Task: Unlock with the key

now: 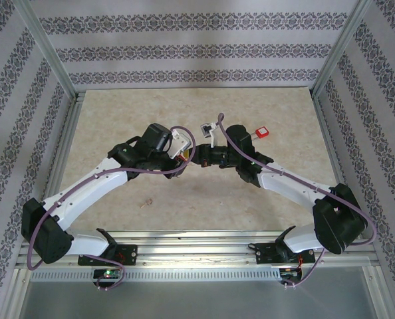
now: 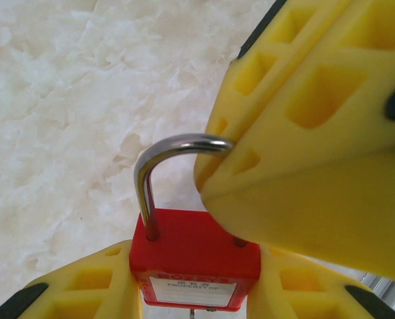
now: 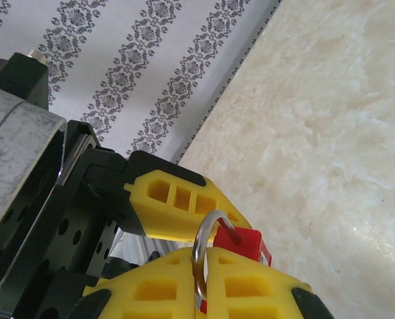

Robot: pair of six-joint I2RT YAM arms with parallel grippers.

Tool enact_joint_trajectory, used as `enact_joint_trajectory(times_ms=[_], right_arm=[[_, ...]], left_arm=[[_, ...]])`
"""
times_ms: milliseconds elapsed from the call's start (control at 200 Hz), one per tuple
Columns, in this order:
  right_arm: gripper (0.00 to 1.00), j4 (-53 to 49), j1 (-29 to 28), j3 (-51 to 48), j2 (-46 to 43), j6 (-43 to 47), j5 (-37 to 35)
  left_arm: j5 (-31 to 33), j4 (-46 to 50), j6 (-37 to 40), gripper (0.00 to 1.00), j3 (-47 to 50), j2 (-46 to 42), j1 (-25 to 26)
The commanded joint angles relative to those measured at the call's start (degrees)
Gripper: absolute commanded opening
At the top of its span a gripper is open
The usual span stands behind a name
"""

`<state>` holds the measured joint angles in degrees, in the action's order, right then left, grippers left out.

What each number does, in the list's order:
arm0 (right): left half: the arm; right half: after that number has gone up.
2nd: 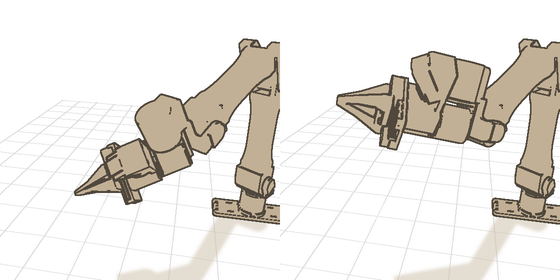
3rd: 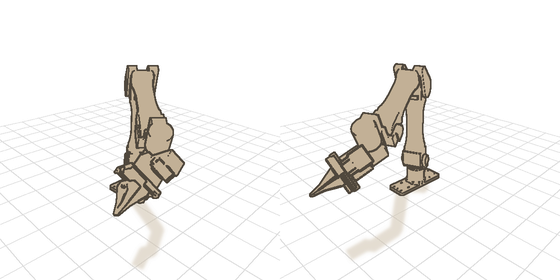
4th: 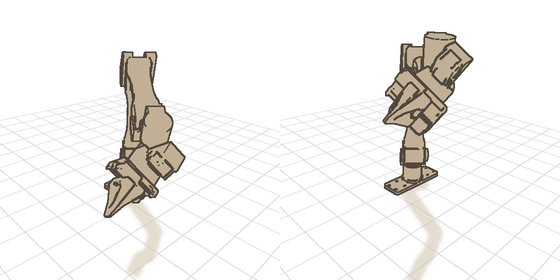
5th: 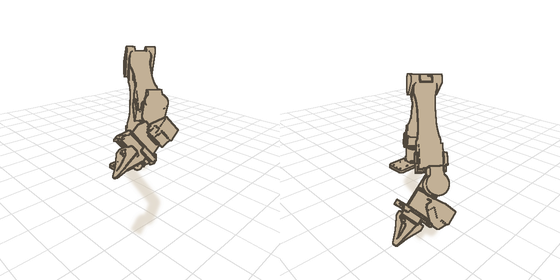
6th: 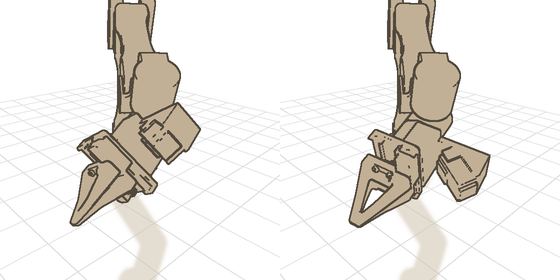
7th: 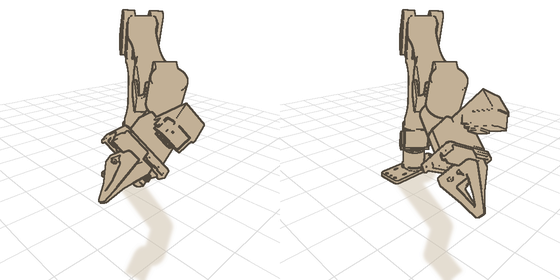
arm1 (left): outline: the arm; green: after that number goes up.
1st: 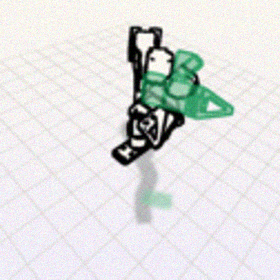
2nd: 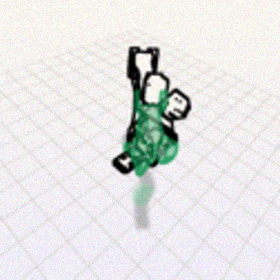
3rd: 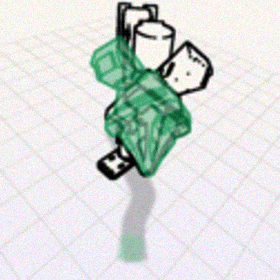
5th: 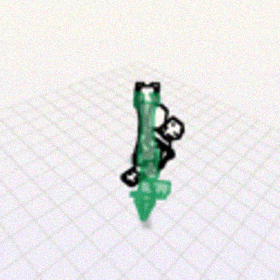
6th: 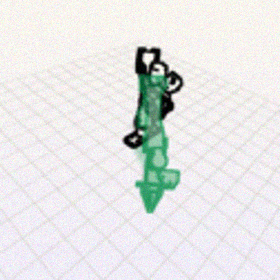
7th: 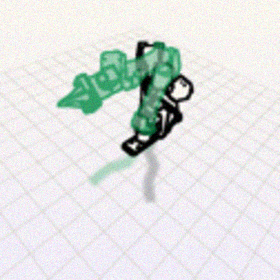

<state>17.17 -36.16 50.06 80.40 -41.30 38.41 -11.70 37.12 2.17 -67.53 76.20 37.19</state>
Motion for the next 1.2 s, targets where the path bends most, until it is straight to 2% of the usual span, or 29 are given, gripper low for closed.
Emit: enact_joint_trajectory(times_ms=[0,50,200,295,515,979,1194], right_arm=[[0.00,-0.2,-0.5,0.6,-0.4,-0.3,-2.3],[0.00,-0.7,-0.6,0.7,-0.8,-0.5,-2.5],[0.00,-1.5,-0.4,1.0,-1.6,-1.4,-2.9],[0.00,-2.2,-0.2,1.2,-1.9,-1.4,-3.3],[0.00,-2.8,-0.2,1.8,-1.6,-1.7,-3.4],[0.00,-3.3,0.0,2.9,-1.6,-1.6,-3.7],[0.00,-10.8,0.7,3.4,-2.4,1.7,-8.1]], left_arm=[[-2.3,-4.2,0.0,0.00,1.0,-2.1,1.8],[-2.4,-5.0,-0.3,0.06,1.7,-2.9,1.8],[-2.7,-7.9,-1.3,0.61,4.4,-5.8,1.8],[-2.0,-9.8,-2.1,0.72,6.5,-8.3,1.7],[-2.1,-11.8,-3.5,0.77,10.2,-11.4,1.6],[-4.4,-19.0,-8.4,0.80,18.9,-14.6,0.6],[-4.7,-22.9,-13.0,0.80,22.6,-18.9,-1.3]])
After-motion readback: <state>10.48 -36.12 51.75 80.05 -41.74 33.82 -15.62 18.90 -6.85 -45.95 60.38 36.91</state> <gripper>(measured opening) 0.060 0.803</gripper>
